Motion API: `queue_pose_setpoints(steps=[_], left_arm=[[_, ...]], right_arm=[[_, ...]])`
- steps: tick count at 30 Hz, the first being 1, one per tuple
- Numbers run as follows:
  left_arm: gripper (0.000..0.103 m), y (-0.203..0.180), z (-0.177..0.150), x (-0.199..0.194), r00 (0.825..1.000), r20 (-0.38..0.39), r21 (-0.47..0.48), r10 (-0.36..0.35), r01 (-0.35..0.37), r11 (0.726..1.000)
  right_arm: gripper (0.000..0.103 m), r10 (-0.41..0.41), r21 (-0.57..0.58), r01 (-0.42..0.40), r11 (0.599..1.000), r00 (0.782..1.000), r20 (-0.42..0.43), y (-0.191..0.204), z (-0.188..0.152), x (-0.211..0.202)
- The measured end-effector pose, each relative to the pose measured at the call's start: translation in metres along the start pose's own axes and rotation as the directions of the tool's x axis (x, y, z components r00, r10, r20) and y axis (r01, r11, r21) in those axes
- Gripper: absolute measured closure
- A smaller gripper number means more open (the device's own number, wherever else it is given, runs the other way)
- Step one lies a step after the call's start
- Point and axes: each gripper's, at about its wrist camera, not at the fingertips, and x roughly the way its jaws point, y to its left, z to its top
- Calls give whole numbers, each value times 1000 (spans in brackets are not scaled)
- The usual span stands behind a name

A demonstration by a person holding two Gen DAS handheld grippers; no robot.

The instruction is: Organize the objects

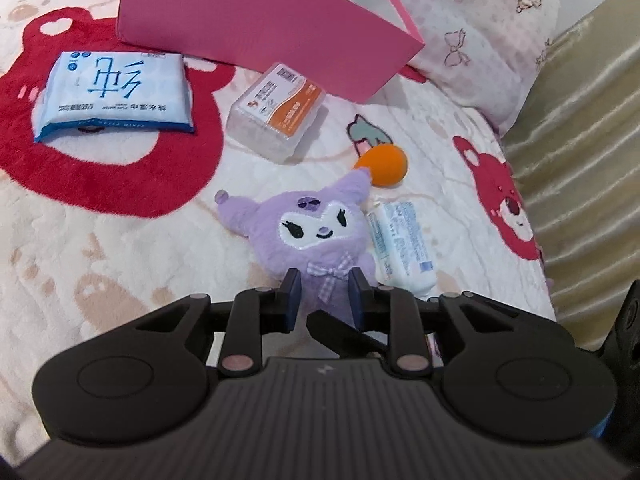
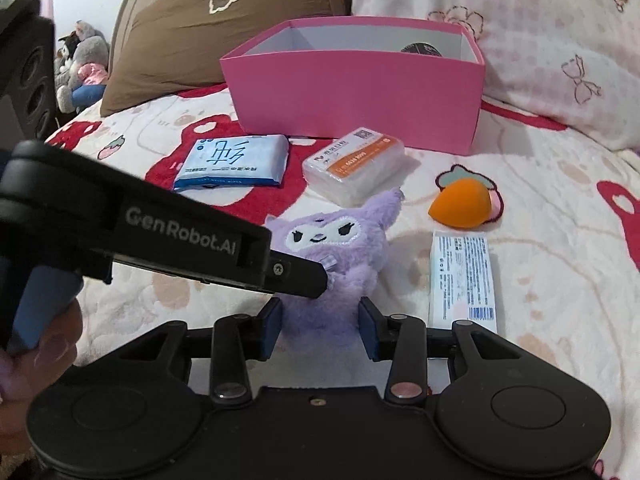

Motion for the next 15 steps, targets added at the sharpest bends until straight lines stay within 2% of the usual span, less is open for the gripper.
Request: queue_pose_setpoints(steps=[3,6,9,10,15], left_arm=[[78,8,0,3,999,-38,-40,7,-8,999],[71,22,3,5,998,-55,-120,-19,12,993],[60,24,6,5,999,-43,-123,0,-5,992],[59,24,7,5,999,-34,-120,-4,0,993],[59,21,11,17,999,-24,-107,-31,28,994]], right_arm=[[58,30,-37,-32,999,998,-46,3,0,3],[51,33,-50,-37,998,997,-74,0,0,7],[27,41,5,-40,999,997,-58,-8,4,8],[24,45,20,-44,999,997,-57,-11,4,10],[25,83,44,-81,996,995,-51,-11,4,18]])
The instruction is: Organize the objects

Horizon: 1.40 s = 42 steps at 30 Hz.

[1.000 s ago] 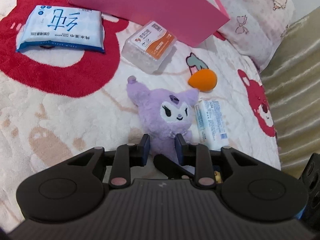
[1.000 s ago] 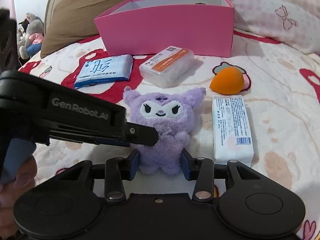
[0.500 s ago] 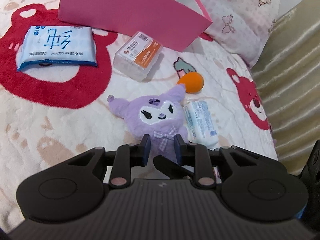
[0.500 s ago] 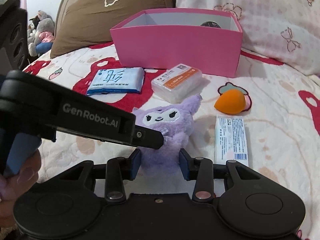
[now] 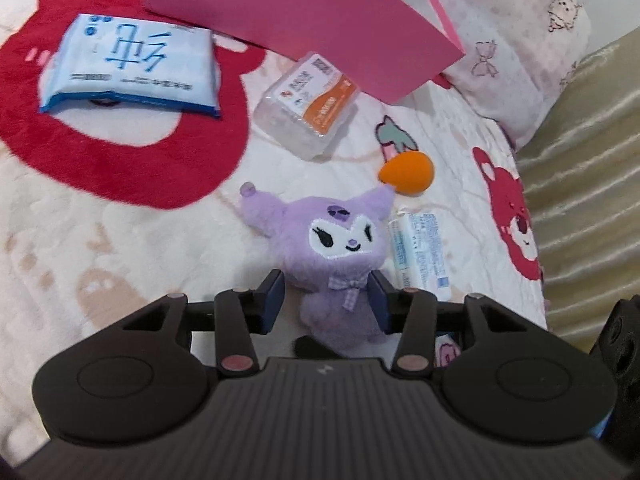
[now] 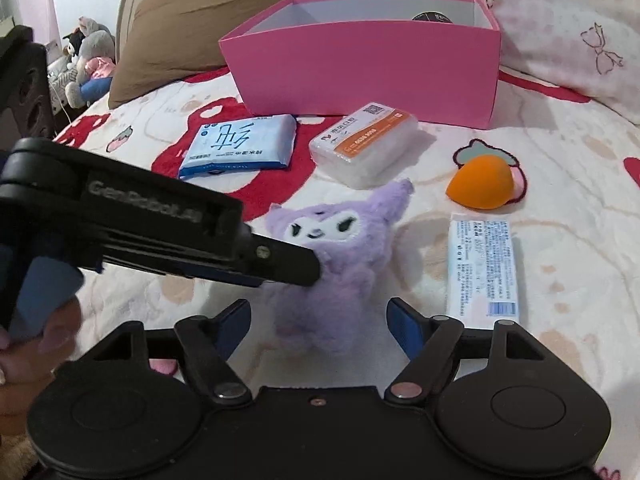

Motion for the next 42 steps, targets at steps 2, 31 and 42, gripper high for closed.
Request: queue_pose_setpoints(steps=[2,31,42], left_arm=[[61,-4,0,0,1000,13,16,8,-8,1000],[66,-35,20,-65,997,81,32,-12,10,999],[66,-60,47,-105,995,49,24,87,-89,996]], right_arm=[[34,-12,-11,12,1000,1000,16,3,0,1],[54,-19,-58,27,998,991,132,29,37,-43],[54,8,-63,-1,998,994,113,49,68,-63]])
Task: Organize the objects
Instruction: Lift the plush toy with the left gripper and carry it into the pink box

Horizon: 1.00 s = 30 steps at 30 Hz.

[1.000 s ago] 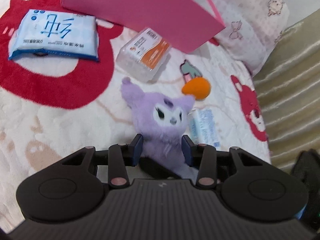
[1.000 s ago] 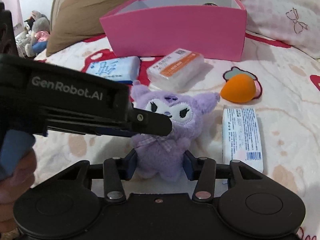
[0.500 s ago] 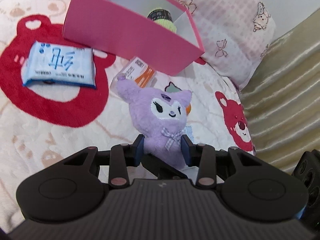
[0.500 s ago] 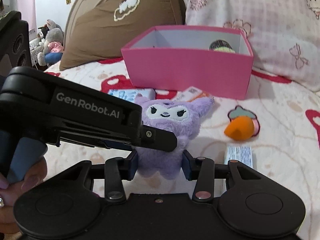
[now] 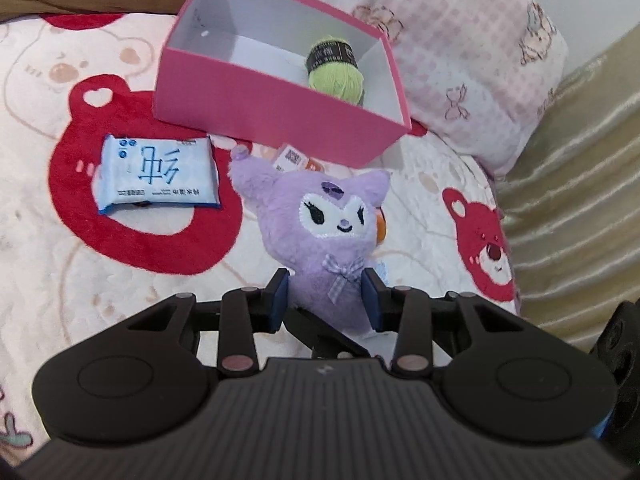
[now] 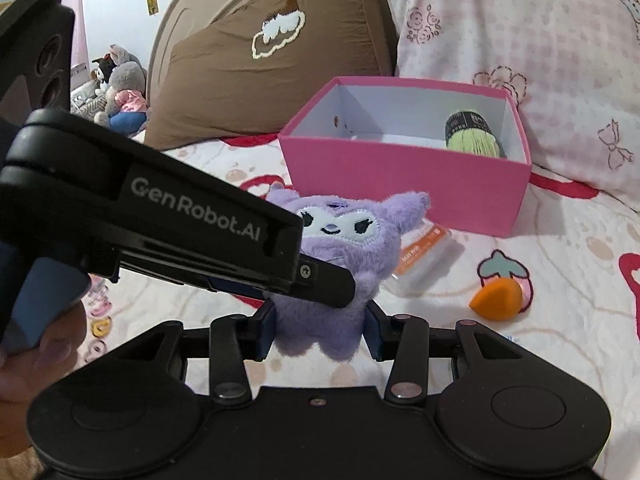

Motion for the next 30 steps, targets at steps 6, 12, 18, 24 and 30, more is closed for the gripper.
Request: queue_pose_setpoints(steps=[6,12,18,24,30], left_arm=[[66,-8,17,-16,1000,2,1,5,-5,1000],[66,-10,40,-23,1000,3,-7,0,0,1000],[66,-12,62,-32,999,36,-20,-2,2,1000],[66,-14,87,-39,998,55,-17,-25,26,1000],[66,-3,103,-42,992,105,-48,-72,77,996]], right_arm=[[54,0,-9,0,1000,1000,-24,7,24,-9],[54,8,-36,-9,999,1000,-24,10,46,-9],[54,29,-25,-29,999,999,-19,10,74,-6],[54,28,-52,-28,998,1000,-6,10,99,-8],[54,70,-26,-69,997,997,32,-2,118,0]])
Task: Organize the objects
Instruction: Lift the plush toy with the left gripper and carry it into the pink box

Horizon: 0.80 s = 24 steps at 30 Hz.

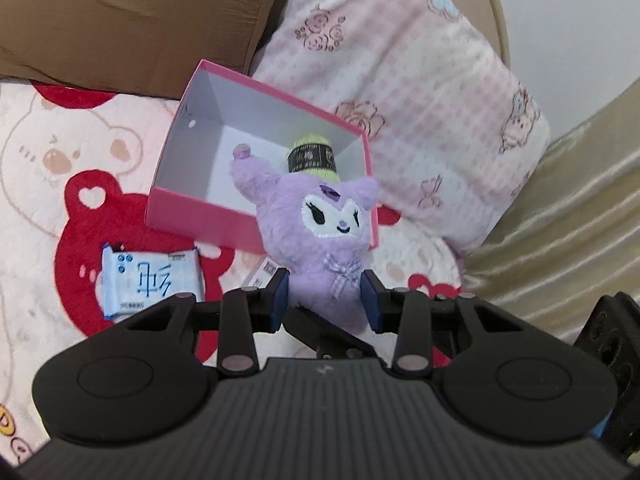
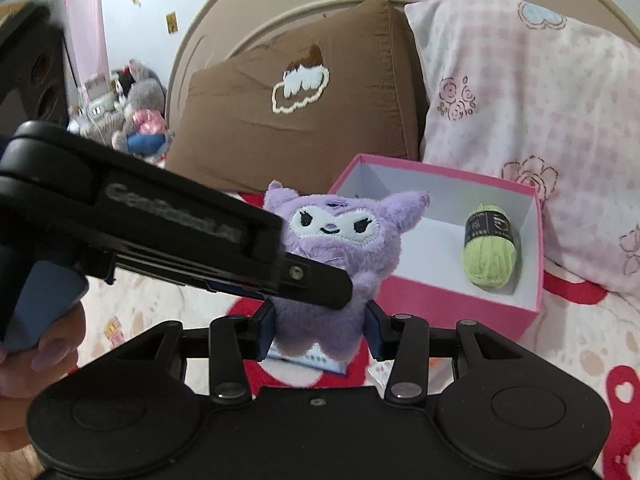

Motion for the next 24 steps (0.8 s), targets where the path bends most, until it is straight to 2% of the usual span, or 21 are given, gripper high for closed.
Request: queue_pose_setpoints(steps=[4,11,16,24], left_arm=[[66,10,13,10,1000,2,-18,-16,16,1000],[65,17,49,51,1000,-13,3,20,-20,1000],[65,23,75,91,999,-36,6,28,-28,1000],[66,26,95,146,997,-65,48,51,-47,998]], right_arm=[[54,-15,-33,15,999,1000,17,-1,8,12],[54,-52,-26,52,998,999,12,-20,26,50],[54,-46,22,46,999,999,-1,-48,42,82],[54,-17,110,18,994,1000,-6,-90,41,125]])
